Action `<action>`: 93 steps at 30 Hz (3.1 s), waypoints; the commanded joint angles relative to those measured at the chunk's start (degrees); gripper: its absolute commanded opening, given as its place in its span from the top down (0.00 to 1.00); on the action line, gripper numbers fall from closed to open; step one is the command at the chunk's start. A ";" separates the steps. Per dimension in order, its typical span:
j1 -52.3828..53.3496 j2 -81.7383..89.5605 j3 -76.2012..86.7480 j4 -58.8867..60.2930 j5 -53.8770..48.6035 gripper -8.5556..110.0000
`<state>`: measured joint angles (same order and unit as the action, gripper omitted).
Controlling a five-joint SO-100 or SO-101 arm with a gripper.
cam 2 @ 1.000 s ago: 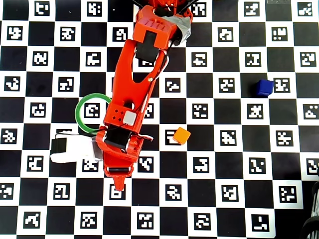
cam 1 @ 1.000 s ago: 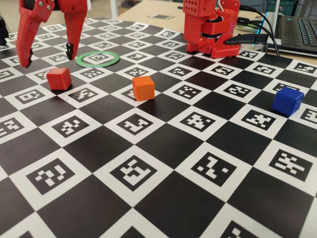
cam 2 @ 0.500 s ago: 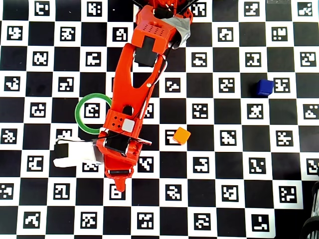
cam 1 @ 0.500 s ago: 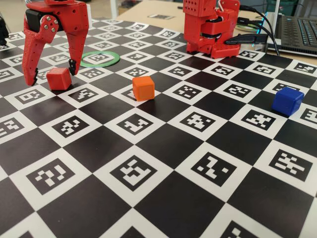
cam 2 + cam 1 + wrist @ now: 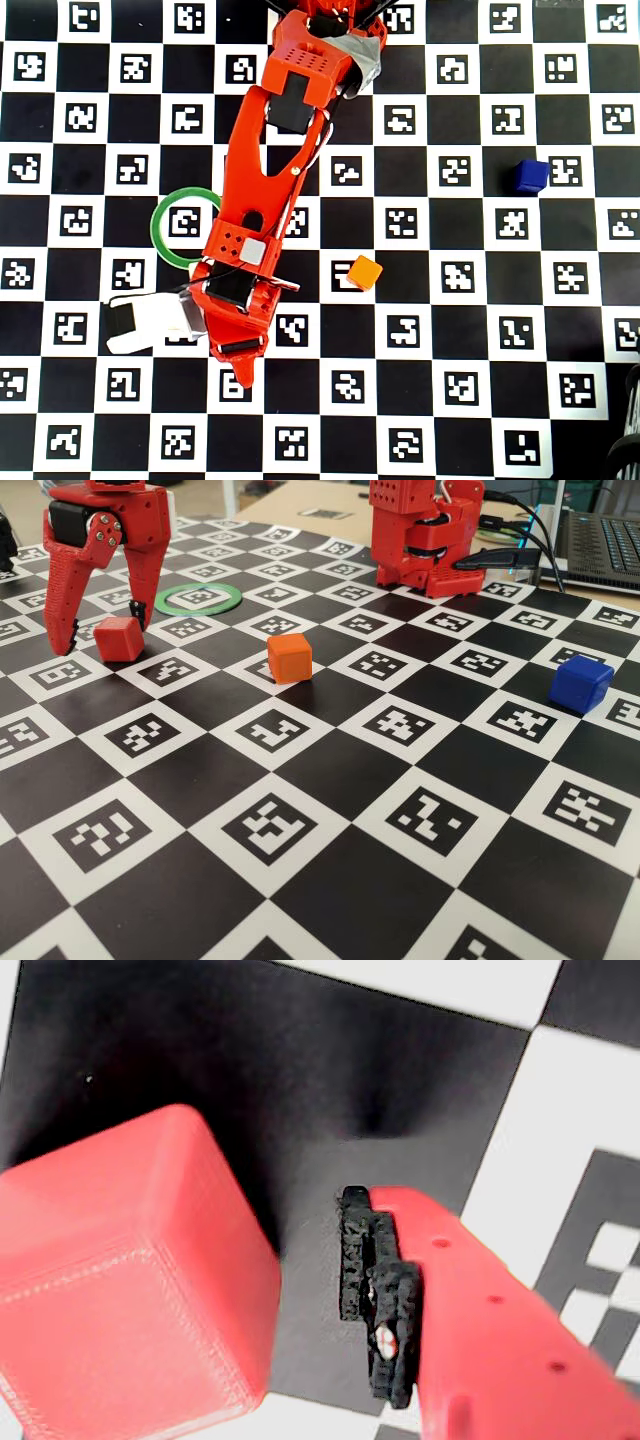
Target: Grab the red cube then put it in the green circle then put the blue cube on top and finally the orange cube on top
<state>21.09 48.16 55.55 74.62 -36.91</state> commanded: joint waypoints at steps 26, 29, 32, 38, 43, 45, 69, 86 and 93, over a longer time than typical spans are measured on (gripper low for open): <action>-2.37 3.43 0.53 -2.72 -16.08 0.56; -2.55 3.60 0.53 -3.52 -16.00 0.56; -2.55 3.69 0.53 -3.96 -16.17 0.56; -2.11 3.69 0.70 -4.22 -16.61 0.56; -2.02 3.69 0.88 -3.96 -16.87 0.58; -2.02 3.87 1.14 -3.87 -16.87 0.64; 1.14 17.67 -6.86 11.07 -6.77 0.91; 21.53 39.99 9.14 16.52 -2.99 0.91; 21.97 45.88 29.00 5.71 -4.13 0.91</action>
<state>42.89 87.19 81.39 84.64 -40.78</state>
